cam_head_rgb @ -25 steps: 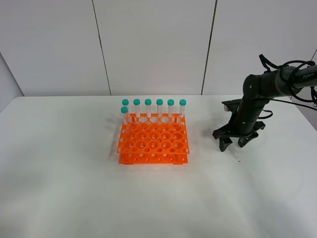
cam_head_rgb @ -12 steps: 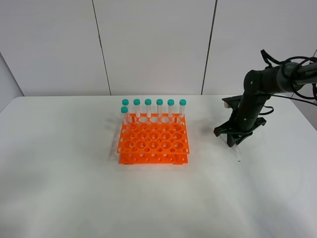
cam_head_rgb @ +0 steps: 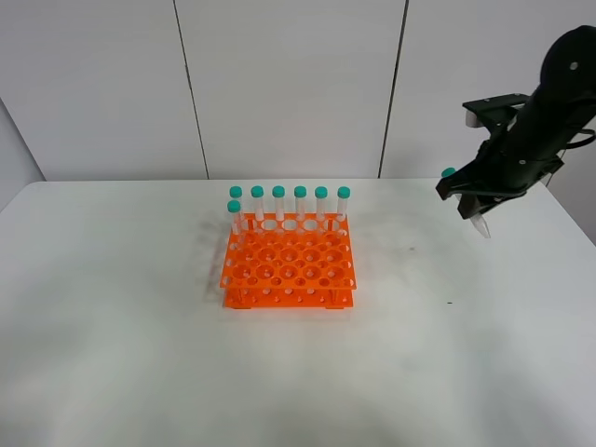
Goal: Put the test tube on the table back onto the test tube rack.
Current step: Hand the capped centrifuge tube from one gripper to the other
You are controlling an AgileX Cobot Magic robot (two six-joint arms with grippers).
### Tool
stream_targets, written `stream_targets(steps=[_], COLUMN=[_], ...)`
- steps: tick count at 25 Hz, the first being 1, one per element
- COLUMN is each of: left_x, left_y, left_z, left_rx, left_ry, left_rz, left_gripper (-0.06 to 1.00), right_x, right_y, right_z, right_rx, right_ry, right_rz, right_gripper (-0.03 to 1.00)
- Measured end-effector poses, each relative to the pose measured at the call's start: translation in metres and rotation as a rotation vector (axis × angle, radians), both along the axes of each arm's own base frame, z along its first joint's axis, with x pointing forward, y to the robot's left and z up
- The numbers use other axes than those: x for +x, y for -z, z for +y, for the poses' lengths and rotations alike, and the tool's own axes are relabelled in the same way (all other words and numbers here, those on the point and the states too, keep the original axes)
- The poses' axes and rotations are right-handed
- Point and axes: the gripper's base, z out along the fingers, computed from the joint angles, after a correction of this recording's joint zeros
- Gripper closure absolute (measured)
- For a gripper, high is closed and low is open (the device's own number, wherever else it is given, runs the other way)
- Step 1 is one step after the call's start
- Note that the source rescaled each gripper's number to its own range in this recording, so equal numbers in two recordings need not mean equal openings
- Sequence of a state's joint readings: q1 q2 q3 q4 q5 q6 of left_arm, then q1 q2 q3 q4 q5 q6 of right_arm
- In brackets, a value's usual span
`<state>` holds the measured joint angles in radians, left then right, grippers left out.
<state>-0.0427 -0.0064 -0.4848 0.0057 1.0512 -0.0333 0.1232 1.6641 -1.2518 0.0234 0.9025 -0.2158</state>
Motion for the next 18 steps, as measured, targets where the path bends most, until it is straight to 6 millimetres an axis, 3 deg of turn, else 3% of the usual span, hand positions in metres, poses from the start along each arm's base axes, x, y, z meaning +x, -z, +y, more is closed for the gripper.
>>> stream_targets(steps=[5,10,13,18], left_x=[0.0,0.0,0.0,0.0], left_y=[0.0,0.0,0.0,0.0], left_z=[0.0,0.0,0.0,0.0], left_rx=[0.0,0.0,0.0,0.0], left_ry=[0.0,0.0,0.0,0.0], left_rz=[0.0,0.0,0.0,0.0], left_gripper=[0.0,0.0,0.0,0.0], right_x=[-0.057,-0.069,-0.066,-0.075], right_y=[-0.011,-0.03,-0.035,-0.04], right_z=[-0.006,-0.001,0.017,0.07], right_rx=[0.01,0.064,0.115,0.167], right_ry=[0.001,-0.057,-0.157,-0.379], right_rz=[-0.003,-0.057,-0.119,-0.214], right_gripper=[0.96,0.96,0.96,0.96])
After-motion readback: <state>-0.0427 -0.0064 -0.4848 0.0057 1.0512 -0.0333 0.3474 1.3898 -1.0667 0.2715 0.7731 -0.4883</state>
